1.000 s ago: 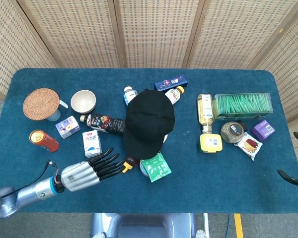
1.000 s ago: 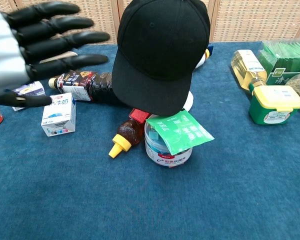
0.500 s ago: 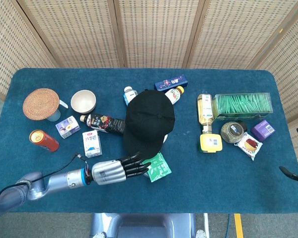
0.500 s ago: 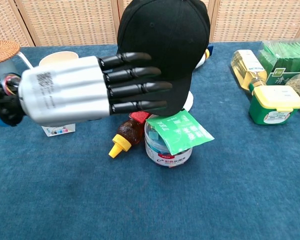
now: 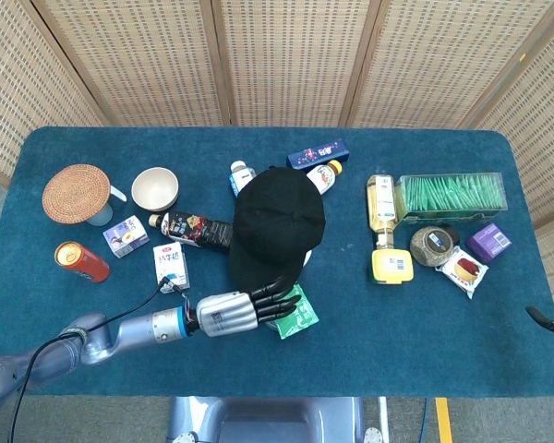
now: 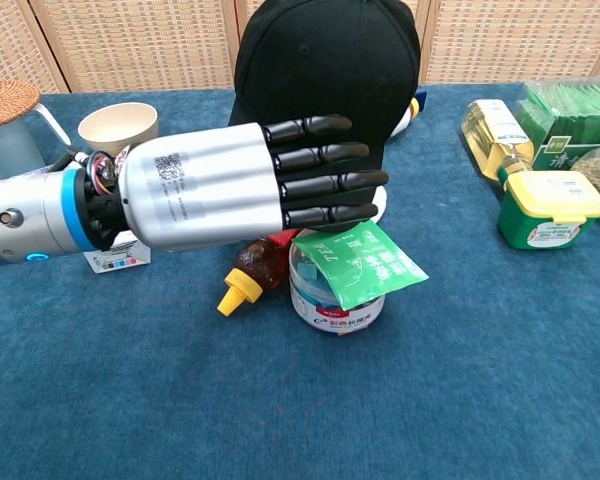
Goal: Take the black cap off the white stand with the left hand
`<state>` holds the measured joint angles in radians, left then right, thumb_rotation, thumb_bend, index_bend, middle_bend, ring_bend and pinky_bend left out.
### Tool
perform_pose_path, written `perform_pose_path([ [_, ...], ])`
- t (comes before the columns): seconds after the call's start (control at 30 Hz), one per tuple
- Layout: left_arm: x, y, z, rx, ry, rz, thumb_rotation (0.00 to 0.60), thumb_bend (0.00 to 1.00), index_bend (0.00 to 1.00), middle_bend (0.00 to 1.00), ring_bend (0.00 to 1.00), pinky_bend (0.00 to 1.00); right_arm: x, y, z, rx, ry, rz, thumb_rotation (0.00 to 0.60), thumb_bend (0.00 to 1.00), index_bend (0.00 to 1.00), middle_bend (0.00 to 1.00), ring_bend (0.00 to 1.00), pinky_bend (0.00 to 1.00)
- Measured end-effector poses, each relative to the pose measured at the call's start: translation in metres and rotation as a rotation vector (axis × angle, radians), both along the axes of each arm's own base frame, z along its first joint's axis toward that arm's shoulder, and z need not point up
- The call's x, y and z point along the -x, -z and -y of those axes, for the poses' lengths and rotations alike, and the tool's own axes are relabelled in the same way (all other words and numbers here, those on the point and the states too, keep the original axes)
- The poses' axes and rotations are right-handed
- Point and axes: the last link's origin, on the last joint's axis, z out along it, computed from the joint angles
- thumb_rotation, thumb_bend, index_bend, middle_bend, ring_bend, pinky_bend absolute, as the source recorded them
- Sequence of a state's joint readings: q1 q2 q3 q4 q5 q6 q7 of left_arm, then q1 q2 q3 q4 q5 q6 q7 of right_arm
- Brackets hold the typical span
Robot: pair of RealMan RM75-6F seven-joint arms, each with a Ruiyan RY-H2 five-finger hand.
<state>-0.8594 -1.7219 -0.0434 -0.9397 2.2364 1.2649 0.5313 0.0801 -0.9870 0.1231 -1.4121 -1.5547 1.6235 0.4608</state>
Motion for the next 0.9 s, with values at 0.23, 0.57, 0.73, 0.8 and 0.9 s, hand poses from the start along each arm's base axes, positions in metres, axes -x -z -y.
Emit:
perform_pose_path([
  [0.23,-0.009,0.004,-0.01,-0.057,0.022,-0.02,0.6,0.12,0.0,0.0,0.0,0.06,0.0,0.0,0.0,0.002,0.001,-0.002,0.6,0.01,0.05,0.0,0.0,0.0],
  [0.57,-0.012,0.008,-0.017,-0.099,0.06,-0.036,0.6,0.37,0.24,0.1,0.02,0.23,0.0,0.001,-0.001,-0.003,0.0,-0.007,0.6,0.01,0.05,0.0,0.0,0.0],
  [0.73,-0.011,0.009,-0.013,-0.103,0.122,-0.045,0.6,0.42,0.49,0.29,0.17,0.36,-0.001,0.001,-0.002,-0.006,-0.004,-0.005,0.6,0.01,0.05,0.0,0.0,0.0],
  [0.8,-0.011,0.008,-0.012,-0.099,0.141,-0.04,0.6,0.43,0.55,0.35,0.22,0.41,-0.002,0.002,-0.002,-0.011,-0.009,0.002,0.6,0.01,0.06,0.0,0.0,0.0],
  [0.9,-0.013,0.006,-0.009,-0.088,0.168,-0.017,0.6,0.44,0.63,0.43,0.29,0.48,-0.003,0.002,-0.001,-0.017,-0.014,0.008,0.6,0.01,0.06,0.0,0.0,0.0],
])
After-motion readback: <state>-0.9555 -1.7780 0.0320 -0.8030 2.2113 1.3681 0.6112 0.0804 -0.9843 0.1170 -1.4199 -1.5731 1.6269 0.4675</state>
